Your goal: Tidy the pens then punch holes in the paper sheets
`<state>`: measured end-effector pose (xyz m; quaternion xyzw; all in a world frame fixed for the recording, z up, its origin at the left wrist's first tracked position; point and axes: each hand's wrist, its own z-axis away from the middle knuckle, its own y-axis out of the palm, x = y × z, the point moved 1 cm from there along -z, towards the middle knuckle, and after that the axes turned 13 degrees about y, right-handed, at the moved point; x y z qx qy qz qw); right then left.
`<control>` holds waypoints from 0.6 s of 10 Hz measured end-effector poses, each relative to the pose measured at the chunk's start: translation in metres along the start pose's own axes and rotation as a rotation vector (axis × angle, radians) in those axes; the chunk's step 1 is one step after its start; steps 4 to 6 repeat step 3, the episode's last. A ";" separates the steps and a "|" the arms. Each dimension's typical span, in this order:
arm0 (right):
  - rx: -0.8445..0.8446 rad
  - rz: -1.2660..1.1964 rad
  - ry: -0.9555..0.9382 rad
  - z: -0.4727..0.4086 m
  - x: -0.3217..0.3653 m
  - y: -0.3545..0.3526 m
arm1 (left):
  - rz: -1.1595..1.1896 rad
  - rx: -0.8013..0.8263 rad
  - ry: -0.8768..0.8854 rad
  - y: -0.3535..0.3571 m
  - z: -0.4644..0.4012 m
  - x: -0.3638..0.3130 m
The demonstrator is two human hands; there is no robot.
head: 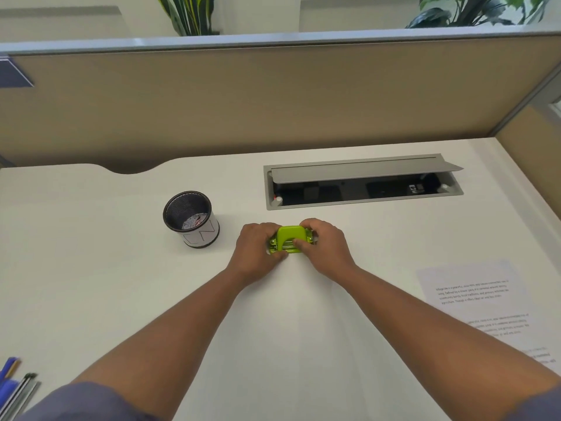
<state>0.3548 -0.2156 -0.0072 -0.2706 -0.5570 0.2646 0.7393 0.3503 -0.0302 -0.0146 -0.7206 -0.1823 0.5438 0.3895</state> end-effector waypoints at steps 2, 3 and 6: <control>0.058 -0.071 0.029 0.009 -0.004 -0.007 | -0.002 -0.004 -0.062 0.001 0.006 0.000; 0.030 -0.083 0.040 0.017 -0.007 -0.012 | -0.007 -0.056 -0.109 0.002 0.015 -0.006; 0.030 -0.083 0.040 0.017 -0.007 -0.012 | -0.007 -0.056 -0.109 0.002 0.015 -0.006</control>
